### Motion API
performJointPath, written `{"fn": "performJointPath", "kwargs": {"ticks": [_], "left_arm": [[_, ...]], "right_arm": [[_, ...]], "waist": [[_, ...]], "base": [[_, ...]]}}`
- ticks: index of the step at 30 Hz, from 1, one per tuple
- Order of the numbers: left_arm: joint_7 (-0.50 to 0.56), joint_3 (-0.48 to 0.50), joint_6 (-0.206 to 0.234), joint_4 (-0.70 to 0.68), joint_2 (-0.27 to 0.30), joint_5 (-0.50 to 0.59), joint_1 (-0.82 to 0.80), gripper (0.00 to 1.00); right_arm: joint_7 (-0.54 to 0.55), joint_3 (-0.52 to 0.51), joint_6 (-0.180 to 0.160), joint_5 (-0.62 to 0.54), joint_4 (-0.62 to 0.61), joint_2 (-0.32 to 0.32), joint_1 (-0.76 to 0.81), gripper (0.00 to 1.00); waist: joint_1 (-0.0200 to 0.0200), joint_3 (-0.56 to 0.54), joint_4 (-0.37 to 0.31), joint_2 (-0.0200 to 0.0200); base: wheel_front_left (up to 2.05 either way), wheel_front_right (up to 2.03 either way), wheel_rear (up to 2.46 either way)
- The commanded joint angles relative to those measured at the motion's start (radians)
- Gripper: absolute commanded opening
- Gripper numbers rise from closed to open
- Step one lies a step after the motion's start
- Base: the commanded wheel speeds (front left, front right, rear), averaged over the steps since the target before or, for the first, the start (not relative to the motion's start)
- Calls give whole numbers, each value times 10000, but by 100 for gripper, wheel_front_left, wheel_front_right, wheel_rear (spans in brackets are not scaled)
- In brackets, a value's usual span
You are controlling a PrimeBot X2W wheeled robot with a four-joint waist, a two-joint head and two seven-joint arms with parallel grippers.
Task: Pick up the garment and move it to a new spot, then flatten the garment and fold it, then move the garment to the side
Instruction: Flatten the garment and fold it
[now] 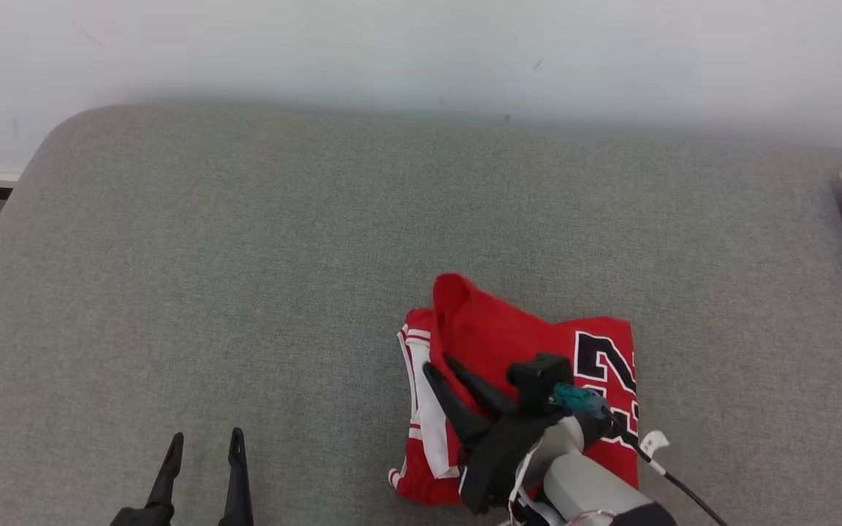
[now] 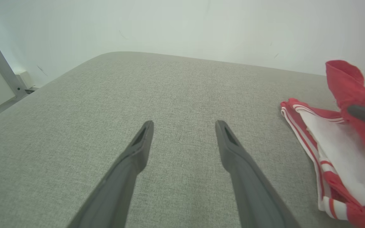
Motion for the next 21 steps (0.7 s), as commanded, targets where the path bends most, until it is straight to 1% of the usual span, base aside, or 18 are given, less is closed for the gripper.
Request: {"fn": "performJointPath", "kwargs": {"ticks": [1, 3, 6, 10, 11, 15, 21], "left_arm": [[-29, 20, 24, 10, -13, -4, -39, 100], [-29, 88, 30, 8, -13, 28, 10, 100], [-29, 192, 76, -12, -13, 79, 79, 100], [-29, 293, 68, -65, -13, 138, 118, 100], [-29, 293, 68, -65, -13, 138, 118, 100], [-29, 348, 51, -101, -12, 163, 151, 100], [-29, 439, 39, -210, -10, 254, 158, 100]], "right_arm": [[-219, 27, -28, 33, 15, 46, -154, 100], [-455, -27, -28, 36, -44, 36, -286, 100], [-633, -512, -28, -270, -304, 17, -510, 100], [-638, -1948, -28, -888, -1632, -445, -149, 100], [-638, -1948, -28, -888, -1632, -445, -149, 100], [-629, -3268, -28, -1473, -2796, -759, 429, 100], [-630, -5025, -28, -2066, -3832, -982, 1509, 100]], "waist": [[-1, -20, -38, -1], [-1, -44, -114, -1], [-1, -94, -259, -1], [-1, -139, -435, -1], [-1, -139, -435, -1], [-1, -151, -559, -1], [-1, -156, -710, -1]], "base": [[0, 0, 0], [0, 0, 0], [0, 0, 0], [0, 0, 0], [0, 0, 0], [0, 0, 0], [0, 0, 0]]}}
